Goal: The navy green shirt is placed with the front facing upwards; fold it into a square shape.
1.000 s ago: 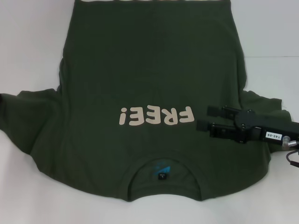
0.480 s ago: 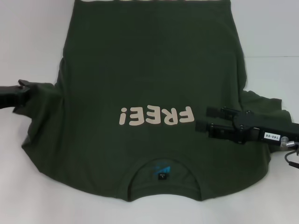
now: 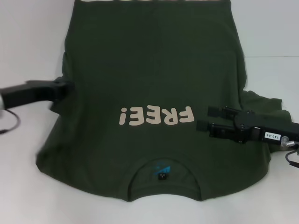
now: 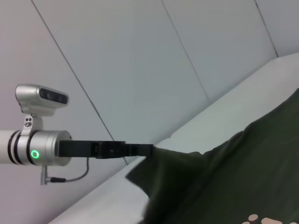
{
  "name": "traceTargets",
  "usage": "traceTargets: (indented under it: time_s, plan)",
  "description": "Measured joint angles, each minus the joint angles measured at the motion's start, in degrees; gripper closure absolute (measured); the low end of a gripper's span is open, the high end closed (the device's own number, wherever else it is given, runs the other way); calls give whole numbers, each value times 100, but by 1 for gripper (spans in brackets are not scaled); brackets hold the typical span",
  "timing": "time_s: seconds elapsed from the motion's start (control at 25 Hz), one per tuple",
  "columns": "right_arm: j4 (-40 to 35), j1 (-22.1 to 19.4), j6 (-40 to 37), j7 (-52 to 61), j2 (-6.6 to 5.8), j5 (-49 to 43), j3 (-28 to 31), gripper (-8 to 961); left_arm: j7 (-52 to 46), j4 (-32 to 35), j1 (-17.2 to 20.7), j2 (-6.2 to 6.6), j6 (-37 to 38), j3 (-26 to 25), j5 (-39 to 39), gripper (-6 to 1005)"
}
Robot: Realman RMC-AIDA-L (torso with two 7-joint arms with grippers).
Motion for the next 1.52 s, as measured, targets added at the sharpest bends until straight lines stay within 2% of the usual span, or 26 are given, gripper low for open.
traceTargets:
  time_s: [0.12, 0.32, 0.52, 0.84, 1.08, 1.28, 1.52]
  plan:
    - [0, -1, 9, -6, -1, -2, -3, 75, 33, -263, -82, -142, -198, 61, -113, 985]
    - [0, -3, 11, -8, -2, -7, -7, 76, 55, -792, -206, -146, -541, 244, -462, 930]
    - [0, -21, 2, 7, -11, -9, 34, 77, 104, -833, -188, -140, -574, 250, -676, 703]
    - [1, -41, 5, 37, -51, -9, 44, 79, 444, -904, -100, -128, -581, 223, -899, 484]
    - [-5, -64, -23, 39, -77, -2, 52, 80, 448, -918, -5, -131, -823, 219, -901, 246]
    - [-31, -66, -75, 76, -92, 0, 106, 81, 510, -928, 75, -140, -574, 234, -983, 75]
    - [-10, -102, -78, 135, -137, -4, 122, 82, 547, -1009, 116, -134, -514, 195, -991, 80]
